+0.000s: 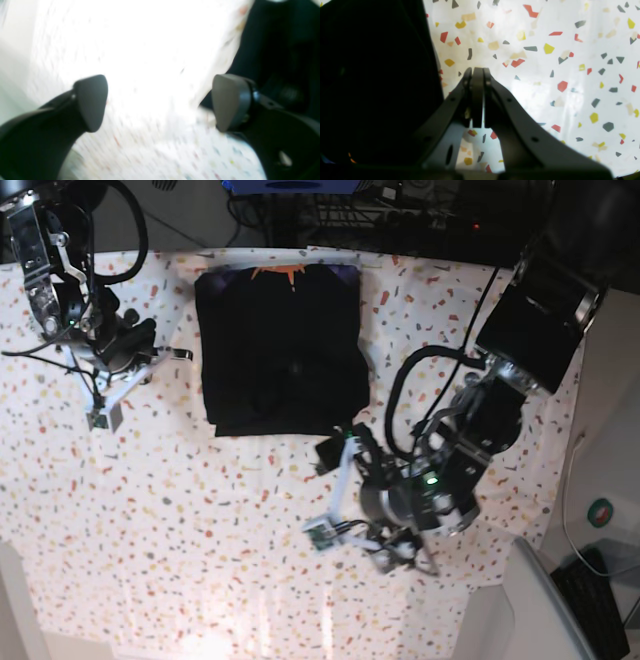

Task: Layout the t-shirt on the table in an organized manner, then fold the t-shirt properly
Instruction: 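Push the bundle's side edge straight with the left gripper, then press and smooth the folded shirt's top with the right gripper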

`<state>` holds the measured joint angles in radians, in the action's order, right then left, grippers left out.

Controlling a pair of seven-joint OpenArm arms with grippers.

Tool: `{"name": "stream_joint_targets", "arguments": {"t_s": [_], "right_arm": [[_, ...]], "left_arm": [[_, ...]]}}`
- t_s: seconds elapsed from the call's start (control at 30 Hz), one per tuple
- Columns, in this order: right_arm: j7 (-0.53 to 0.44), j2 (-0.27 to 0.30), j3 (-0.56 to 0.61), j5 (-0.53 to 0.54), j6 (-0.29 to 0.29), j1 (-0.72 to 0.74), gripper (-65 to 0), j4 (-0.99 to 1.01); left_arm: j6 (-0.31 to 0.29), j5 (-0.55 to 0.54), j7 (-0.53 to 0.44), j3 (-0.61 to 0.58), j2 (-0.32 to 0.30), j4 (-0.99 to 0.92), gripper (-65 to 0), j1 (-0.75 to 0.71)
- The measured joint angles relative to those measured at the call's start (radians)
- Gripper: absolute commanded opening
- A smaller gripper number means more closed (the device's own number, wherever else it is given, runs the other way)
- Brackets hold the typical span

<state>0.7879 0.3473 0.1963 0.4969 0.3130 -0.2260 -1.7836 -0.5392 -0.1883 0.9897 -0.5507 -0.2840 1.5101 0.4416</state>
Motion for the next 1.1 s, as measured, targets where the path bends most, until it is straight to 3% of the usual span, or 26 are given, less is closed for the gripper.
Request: {"name": "stream_joint_targets", "arguments": {"t_s": [0.13,0.17,0.23,0.37,0.43,0.57,0.7,0.83,0.9,1.03,1.1], "right_arm": [[-0.002,-0.001,0.002,0.004,0.0,0.006,-65.0,-0.002],[-0.002,-0.001,0.002,-0.001,-0.014,0.009,-65.0,-0.002],[-0.003,-0.002,0.002,-0.002,-0.093,0.021,-65.0,-0.002],[0.0,-0.027,0.0,0.002,-0.251,0.033,-65.0,-0.003],[0.002,-0.032,0.002,-0.005,-0.281,0.039,-65.0,-0.005],[-0.003,-0.047,0.026,-0.017,-0.279,0.033,-65.0,-0.037],[0.011,-0.055,0.145,0.008,-0.293,0.046,-65.0,-0.056],[0.0,-0.044,0.182,-0.008,-0.291,0.108,-36.3,-0.056],[-0.002,-0.04,0.198,-0.008,-0.289,0.14,-30.9,-0.056],[0.002,-0.028,0.298,-0.009,-0.288,0.201,-30.9,-0.056],[0.014,-0.017,0.406,-0.008,-0.288,0.252,-30.5,-0.055]], "left_arm": [[-0.001,-0.064,0.022,0.202,-0.072,0.034,-47.9,-0.219],[-0.001,-0.082,0.016,0.234,-0.077,0.035,-54.1,-0.257],[-0.008,-0.098,-0.048,0.278,-0.078,0.04,-65.0,-0.319],[-0.008,-0.127,-0.13,0.394,-0.07,0.048,-65.0,-0.409],[-0.008,-0.121,-0.157,0.514,-0.071,0.043,-65.0,-0.499],[0.003,-0.102,-0.252,0.731,-0.072,-0.043,-65.0,-0.656],[0.001,-0.101,-0.343,0.927,-0.072,-0.113,-65.0,-0.722],[0.01,-0.103,-0.358,1.016,-0.075,-0.104,-65.0,-0.78],[0.004,-0.109,-0.359,1.014,-0.062,-0.071,-64.5,-0.803],[-0.008,-0.113,-0.367,0.98,-0.051,-0.008,-33.9,-0.821],[-0.008,-0.113,-0.369,0.972,-0.039,0.0,-26.2,-0.821]]}}
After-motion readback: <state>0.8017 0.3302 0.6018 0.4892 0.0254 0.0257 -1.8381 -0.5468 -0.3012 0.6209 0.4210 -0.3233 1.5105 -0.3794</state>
